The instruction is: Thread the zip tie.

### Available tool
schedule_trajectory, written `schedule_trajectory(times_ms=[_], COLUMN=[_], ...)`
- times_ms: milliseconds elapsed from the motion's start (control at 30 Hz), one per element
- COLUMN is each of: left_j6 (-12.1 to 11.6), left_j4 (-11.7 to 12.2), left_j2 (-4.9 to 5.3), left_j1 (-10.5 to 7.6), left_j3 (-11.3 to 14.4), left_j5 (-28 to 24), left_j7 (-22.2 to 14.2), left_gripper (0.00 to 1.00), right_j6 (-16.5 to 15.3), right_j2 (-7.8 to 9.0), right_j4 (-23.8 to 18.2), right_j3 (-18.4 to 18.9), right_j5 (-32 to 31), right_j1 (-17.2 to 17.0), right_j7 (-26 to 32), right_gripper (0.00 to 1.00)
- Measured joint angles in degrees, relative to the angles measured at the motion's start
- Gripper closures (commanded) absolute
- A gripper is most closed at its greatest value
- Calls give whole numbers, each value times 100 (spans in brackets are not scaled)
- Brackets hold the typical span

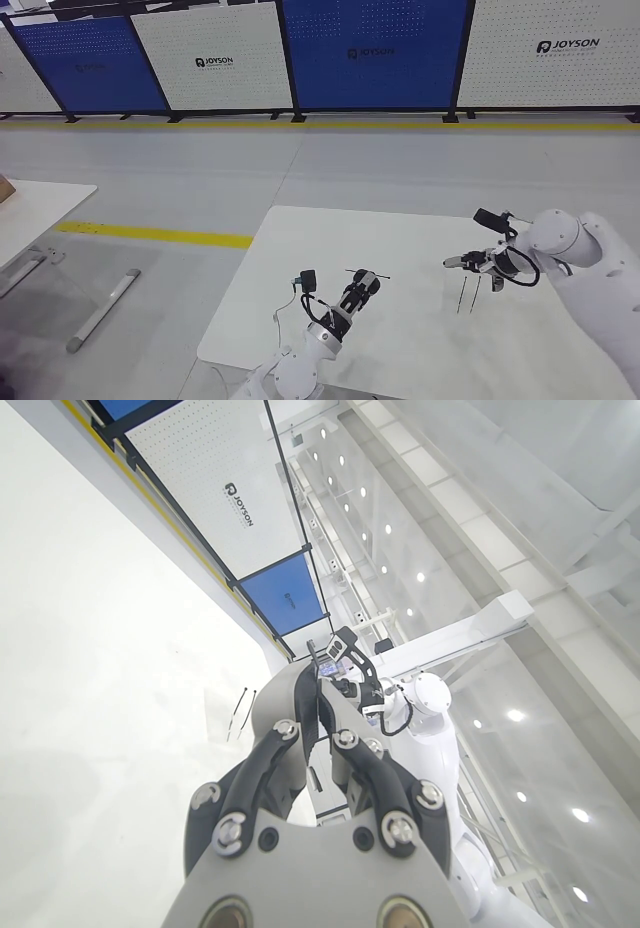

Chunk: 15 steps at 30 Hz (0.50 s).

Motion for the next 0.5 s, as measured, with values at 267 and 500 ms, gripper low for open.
schedule_trajectory(times_ms=[267,500], left_j6=[0,0], left_j4=[0,0], left_j2=[0,0], left_j1=[0,0], left_j3=[0,0], left_j5=[0,0], left_j7=[0,0], left_gripper=[100,100], right_j6=[-428,-831], right_j2=[128,227], right_j4=[-488,-638], right_j3=[258,474], right_j5=[-32,-26], right_j1=[-642,-940], right_j7=[-701,-760], right_gripper=[0,0])
